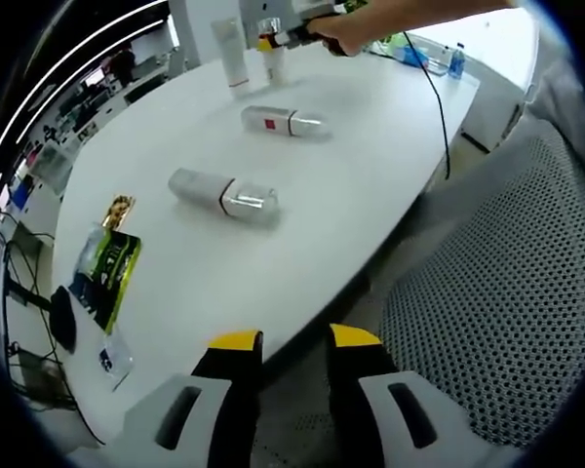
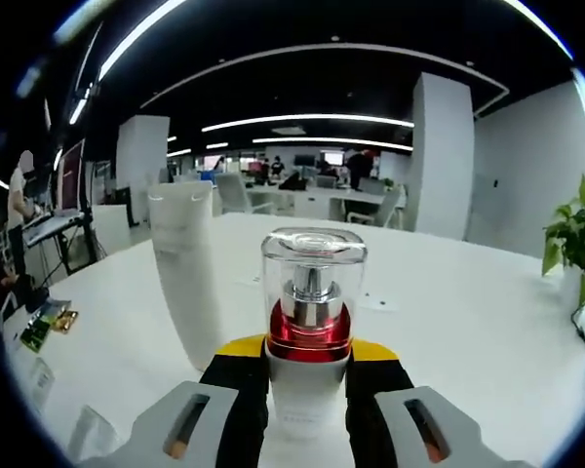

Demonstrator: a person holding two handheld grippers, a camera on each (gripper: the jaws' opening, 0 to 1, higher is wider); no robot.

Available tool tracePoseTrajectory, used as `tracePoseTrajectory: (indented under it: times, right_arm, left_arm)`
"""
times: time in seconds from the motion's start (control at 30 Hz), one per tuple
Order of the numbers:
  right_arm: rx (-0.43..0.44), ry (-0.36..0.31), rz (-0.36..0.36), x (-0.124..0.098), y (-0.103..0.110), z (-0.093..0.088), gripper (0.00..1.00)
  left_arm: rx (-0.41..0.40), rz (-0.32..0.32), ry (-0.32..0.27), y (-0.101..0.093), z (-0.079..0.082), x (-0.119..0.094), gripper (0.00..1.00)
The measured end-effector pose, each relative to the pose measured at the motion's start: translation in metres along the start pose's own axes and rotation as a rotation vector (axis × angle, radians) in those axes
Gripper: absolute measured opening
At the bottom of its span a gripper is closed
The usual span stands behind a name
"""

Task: Arrange the skincare products in the storage area until every visible bottle or jar stands upright without overlapping.

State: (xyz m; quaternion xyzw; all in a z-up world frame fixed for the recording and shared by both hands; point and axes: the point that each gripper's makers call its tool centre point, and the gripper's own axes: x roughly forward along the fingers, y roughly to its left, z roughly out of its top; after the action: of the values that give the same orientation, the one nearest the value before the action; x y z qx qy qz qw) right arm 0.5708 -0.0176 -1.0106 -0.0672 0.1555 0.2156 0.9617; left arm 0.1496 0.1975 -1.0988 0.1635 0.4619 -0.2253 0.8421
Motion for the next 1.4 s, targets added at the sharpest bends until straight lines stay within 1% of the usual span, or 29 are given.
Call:
tracePoseTrajectory:
  times: [0.17, 0.23, 0.27, 0.3, 0.33, 0.37, 0.4, 0.43, 0.47, 0.5, 0.53, 0.57, 0.6, 0.67, 0.7, 0.73, 0.77, 0.8, 0.83, 0.87, 0.9, 0.93, 1.0, 1.1, 1.17, 1.2, 1.27, 1.4]
  right_arm:
    - [0.016, 0.021, 0.031, 0.001, 0.0, -0.001, 0.24]
    - [-0.039, 0.049, 0.076, 0.0, 0.003, -0.003, 0.25]
    - [-0.055, 0.04, 0.091, -0.001, 0.005, -0.001, 0.27]
    - [-0.046, 0.03, 0.14, -0.003, 0.01, 0.0, 0.32]
    - [-0.036, 0.017, 0.158, -0.004, 0.01, 0.003, 0.36]
    - [-0.047, 0.019, 0.195, -0.006, 0.011, 0.004, 0.38]
    - [-0.046, 0.037, 0.227, -0.008, 0.012, 0.002, 0.36]
    - [-0.063, 0.055, 0.265, -0.01, 0.011, 0.001, 0.32]
    - [-0.086, 0.058, 0.277, -0.011, 0.008, 0.002, 0.31]
    - [-0.078, 0.053, 0.334, -0.013, 0.01, 0.004, 0.31]
    - [-0.066, 0.064, 0.357, -0.013, 0.009, 0.003, 0.33]
    - [-0.078, 0.079, 0.382, -0.014, 0.009, 0.001, 0.35]
    - [-0.102, 0.098, 0.41, -0.015, 0.009, -0.001, 0.39]
    - [-0.167, 0.098, 0.461, -0.014, 0.008, 0.001, 0.4]
    - [-0.18, 0.104, 0.485, -0.015, 0.009, 0.002, 0.4]
    - [-0.182, 0.115, 0.492, -0.014, 0.008, 0.002, 0.4]
    - [-0.194, 0.109, 0.506, -0.01, 0.003, 0.004, 0.41]
    - [-0.189, 0.109, 0.532, -0.008, 0.003, 0.004, 0.4]
    - [-0.183, 0.121, 0.544, -0.008, 0.004, 0.003, 0.42]
    - [-0.176, 0.149, 0.578, -0.009, 0.006, 0.001, 0.44]
    - [-0.176, 0.156, 0.6, -0.008, 0.006, 0.0, 0.44]
    - [-0.193, 0.154, 0.616, -0.006, 0.005, 0.002, 0.42]
    - [-0.221, 0.162, 0.643, -0.004, 0.005, 0.004, 0.37]
    - [-0.211, 0.171, 0.673, -0.005, 0.009, 0.007, 0.28]
    - [-0.199, 0.197, 0.681, -0.003, 0.008, 0.004, 0.26]
    - [-0.176, 0.201, 0.686, -0.004, 0.01, 0.004, 0.26]
    - [-0.178, 0.199, 0.684, -0.001, 0.008, 0.005, 0.26]
    - [-0.15, 0.187, 0.664, -0.001, 0.01, 0.007, 0.26]
  left_arm:
    - [0.005, 0.0, 0.001, 0.0, 0.0, 0.0, 0.22]
    - [0.008, -0.001, 0.004, 0.0, -0.001, 0.0, 0.21]
    - [0.01, -0.002, 0.005, 0.0, -0.001, 0.001, 0.21]
    - [0.012, -0.005, 0.013, -0.001, -0.002, 0.001, 0.21]
    - [0.017, -0.006, 0.018, -0.002, -0.003, 0.001, 0.2]
    - [0.019, -0.007, 0.019, -0.002, -0.004, 0.001, 0.2]
    - [0.02, -0.008, 0.017, -0.002, -0.003, 0.001, 0.2]
    - [0.019, -0.009, 0.012, -0.002, -0.002, 0.001, 0.2]
    - [0.018, -0.009, 0.012, -0.002, -0.002, 0.001, 0.2]
    - [0.019, -0.008, 0.012, -0.002, -0.003, 0.001, 0.2]
    - [0.019, -0.007, 0.012, -0.002, -0.003, 0.001, 0.2]
    - [0.019, -0.007, 0.012, -0.002, -0.003, 0.001, 0.2]
    - [0.018, -0.006, 0.012, -0.001, -0.002, 0.001, 0.2]
    - [0.017, -0.011, 0.016, -0.002, -0.004, 0.002, 0.2]
    - [0.018, -0.012, 0.021, -0.002, -0.005, 0.002, 0.2]
    - [0.02, -0.012, 0.024, -0.002, -0.005, 0.002, 0.2]
    - [0.02, -0.013, 0.025, -0.002, -0.005, 0.002, 0.2]
    - [0.02, -0.013, 0.025, -0.002, -0.005, 0.002, 0.2]
    - [0.019, -0.013, 0.025, -0.002, -0.005, 0.002, 0.2]
    - [0.019, -0.013, 0.026, -0.002, -0.006, 0.002, 0.2]
    - [0.02, -0.013, 0.027, -0.002, -0.006, 0.002, 0.2]
    - [0.019, -0.014, 0.027, -0.002, -0.006, 0.002, 0.2]
    - [0.019, -0.014, 0.029, -0.002, -0.006, 0.002, 0.19]
    - [0.018, -0.014, 0.029, -0.002, -0.006, 0.002, 0.19]
    - [0.019, -0.014, 0.028, -0.002, -0.006, 0.002, 0.19]
    - [0.018, -0.016, 0.029, -0.002, -0.006, 0.002, 0.19]
    - [0.019, -0.013, 0.028, -0.002, -0.006, 0.001, 0.19]
    - [0.018, -0.012, 0.027, -0.002, -0.006, 0.002, 0.19]
